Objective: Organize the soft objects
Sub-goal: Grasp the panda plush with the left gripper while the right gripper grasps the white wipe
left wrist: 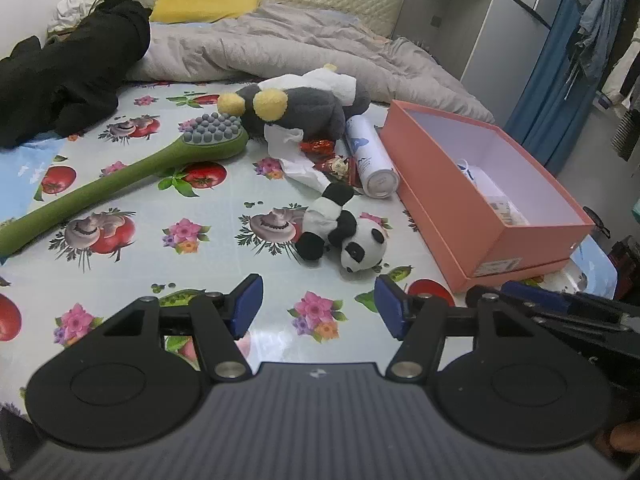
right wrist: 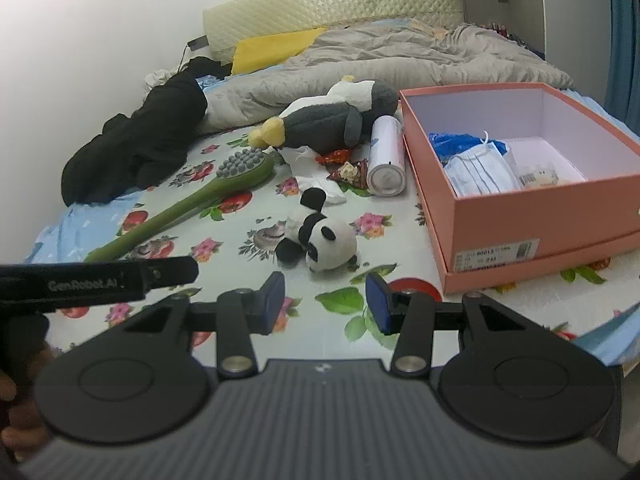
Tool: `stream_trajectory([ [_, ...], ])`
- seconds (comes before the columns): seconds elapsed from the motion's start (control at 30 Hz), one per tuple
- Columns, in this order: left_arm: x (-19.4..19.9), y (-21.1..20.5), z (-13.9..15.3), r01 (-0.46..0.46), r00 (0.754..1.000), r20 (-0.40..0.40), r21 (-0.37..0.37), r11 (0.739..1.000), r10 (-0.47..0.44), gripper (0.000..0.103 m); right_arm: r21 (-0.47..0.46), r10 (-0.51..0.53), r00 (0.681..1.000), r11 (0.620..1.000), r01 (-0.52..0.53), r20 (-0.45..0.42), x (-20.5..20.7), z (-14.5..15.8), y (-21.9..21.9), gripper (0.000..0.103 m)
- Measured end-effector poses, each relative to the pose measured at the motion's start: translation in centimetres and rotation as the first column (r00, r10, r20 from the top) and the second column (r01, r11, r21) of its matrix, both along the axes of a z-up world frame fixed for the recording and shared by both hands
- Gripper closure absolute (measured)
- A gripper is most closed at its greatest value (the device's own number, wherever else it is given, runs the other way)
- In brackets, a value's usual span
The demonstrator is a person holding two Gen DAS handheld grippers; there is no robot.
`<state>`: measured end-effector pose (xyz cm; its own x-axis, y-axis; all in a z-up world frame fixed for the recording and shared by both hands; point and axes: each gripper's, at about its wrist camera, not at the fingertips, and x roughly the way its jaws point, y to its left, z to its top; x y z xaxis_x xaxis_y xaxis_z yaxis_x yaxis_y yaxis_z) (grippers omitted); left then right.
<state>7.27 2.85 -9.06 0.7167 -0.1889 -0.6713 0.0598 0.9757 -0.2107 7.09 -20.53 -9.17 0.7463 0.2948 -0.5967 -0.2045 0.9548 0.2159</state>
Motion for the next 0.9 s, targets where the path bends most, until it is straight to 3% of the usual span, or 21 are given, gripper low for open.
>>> stream_trajectory([
  [0.57,6.6,0.9,-4.3,-0.031,0.997,-0.066,-0.039,0.999,0.029,0.026,-0.018,0.037,0.999,0.999,-0.036,0.012,6.2,-1.0,1.3,0.055],
  [0.77,8.8,1.3,-6.2,-0.058,0.994,-0.093,-0.086,0.995,0.050,0.026,-0.022,0.040,0.999,0.999,-0.040,0.012,8.9,-2.0,1.8,0.055],
  [0.9,10.2,2.0,-7.5,-0.081,0.991,-0.118,-0.159,0.984,0.063,0.026,-0.029,0.040,0.999,0.999,-0.040,0.008,10.8,-2.8,2.0,0.055],
])
